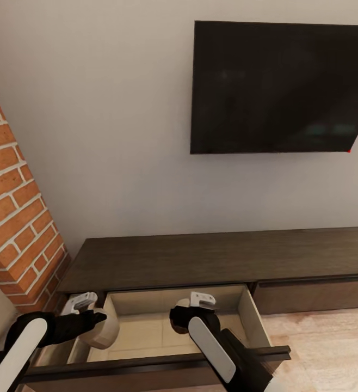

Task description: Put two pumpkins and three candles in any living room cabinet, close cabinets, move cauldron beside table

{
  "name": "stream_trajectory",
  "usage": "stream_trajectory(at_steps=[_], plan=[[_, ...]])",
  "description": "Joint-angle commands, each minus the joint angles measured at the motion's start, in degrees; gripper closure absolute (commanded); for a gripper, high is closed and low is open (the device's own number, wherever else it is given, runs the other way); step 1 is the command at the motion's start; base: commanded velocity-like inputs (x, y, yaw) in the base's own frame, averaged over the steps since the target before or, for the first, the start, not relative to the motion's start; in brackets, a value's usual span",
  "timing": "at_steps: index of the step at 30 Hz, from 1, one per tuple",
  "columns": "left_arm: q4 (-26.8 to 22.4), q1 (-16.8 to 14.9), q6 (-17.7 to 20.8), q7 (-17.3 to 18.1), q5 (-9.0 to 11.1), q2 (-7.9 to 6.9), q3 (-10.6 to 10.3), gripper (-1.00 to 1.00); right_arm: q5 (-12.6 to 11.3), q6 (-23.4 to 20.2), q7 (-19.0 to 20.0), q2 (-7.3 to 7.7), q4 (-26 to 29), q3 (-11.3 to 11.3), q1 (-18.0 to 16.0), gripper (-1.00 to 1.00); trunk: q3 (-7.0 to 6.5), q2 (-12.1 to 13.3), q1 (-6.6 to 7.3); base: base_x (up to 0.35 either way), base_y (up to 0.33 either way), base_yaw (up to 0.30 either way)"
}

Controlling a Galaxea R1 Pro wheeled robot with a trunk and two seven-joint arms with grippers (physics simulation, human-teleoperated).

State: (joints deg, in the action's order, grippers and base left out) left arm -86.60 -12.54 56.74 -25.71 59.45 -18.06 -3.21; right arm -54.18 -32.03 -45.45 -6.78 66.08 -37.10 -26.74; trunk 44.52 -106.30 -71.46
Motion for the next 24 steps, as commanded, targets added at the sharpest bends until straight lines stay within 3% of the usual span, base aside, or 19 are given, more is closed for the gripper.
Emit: stream_trajectory(at_steps=[1,4,7,24], plan=[[-0.06,-0.03,0.05,-0.55,0.56,0.05,-0.09,1.0,0.18,-0.4,-0.53,-0.84,-0.32,-0.22,-0.07,1.0,0.05,-0.03,0.01,0.0,-0.002,0.0],[-0.06,-0.03,0.04,-0.57,0.5,1.54,-0.2,1.0,-0.22,-0.2,0.45,-2.24,-2.68,-0.99,-0.13,1.0,0.05,-0.03,0.01,0.0,0.0,0.0],[-0.06,-0.03,0.04,-0.57,0.43,2.72,-0.67,1.0,-0.31,0.04,2.46,-2.54,-3.65,-1.66,-0.15,1.0,0.05,-0.03,0.01,0.011,0.061,0.0],[0.11,-0.03,0.02,-0.57,0.4,3.03,-0.94,1.0,-0.14,0.3,3.09,-2.53,-3.52,-1.92,-0.15,1.0,0.05,-0.03,0.01,0.052,0.041,0.0]])
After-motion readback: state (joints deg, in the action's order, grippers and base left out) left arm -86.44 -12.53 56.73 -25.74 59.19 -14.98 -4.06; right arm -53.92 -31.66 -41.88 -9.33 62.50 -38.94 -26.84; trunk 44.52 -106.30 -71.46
